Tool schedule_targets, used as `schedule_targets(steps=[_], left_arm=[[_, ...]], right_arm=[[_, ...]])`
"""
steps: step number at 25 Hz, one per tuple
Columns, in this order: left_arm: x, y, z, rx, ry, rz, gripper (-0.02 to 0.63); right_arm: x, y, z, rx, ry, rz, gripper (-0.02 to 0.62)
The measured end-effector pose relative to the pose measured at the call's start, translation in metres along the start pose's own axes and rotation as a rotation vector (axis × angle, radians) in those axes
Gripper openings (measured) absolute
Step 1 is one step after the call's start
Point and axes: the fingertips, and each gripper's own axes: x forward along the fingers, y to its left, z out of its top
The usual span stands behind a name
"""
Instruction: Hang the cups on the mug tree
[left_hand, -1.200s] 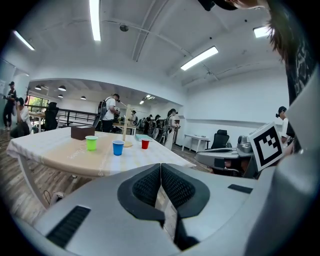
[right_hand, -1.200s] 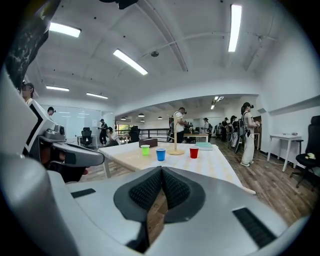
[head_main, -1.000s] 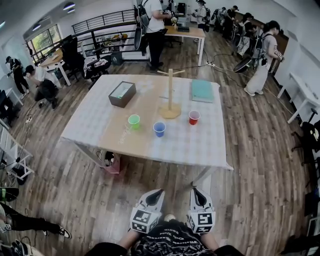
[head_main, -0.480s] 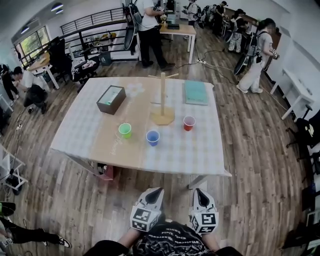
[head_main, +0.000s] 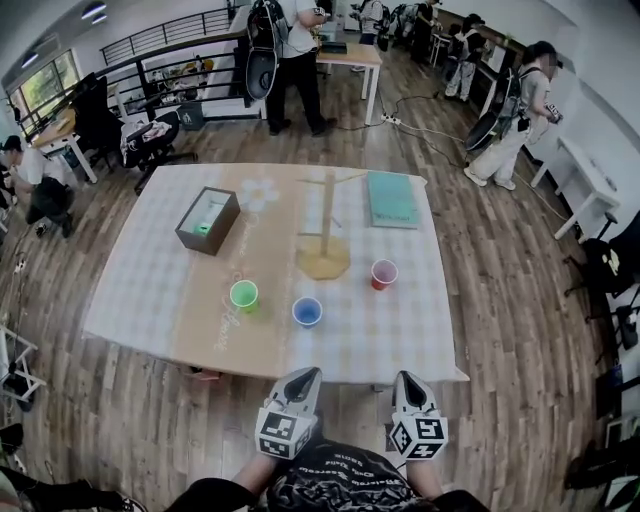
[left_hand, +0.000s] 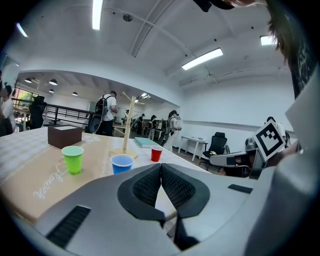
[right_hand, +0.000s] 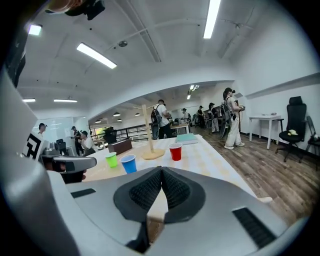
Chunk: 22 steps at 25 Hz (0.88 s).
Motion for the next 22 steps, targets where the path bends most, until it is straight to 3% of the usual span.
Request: schedule_targets(steps=[14,22], left_arm=[[0.059,0.108,0.035,0.088,0.026,-0.072,0.020],[0.070,0.138,0.044,0.033,0.026,-0.022,0.020]], right_arm=[[0.108,-0.005,0.036,0.130,0.003,-0.145,0.011],[0.144,-0.029,0.060,0.175,0.043,-0.144,0.011]])
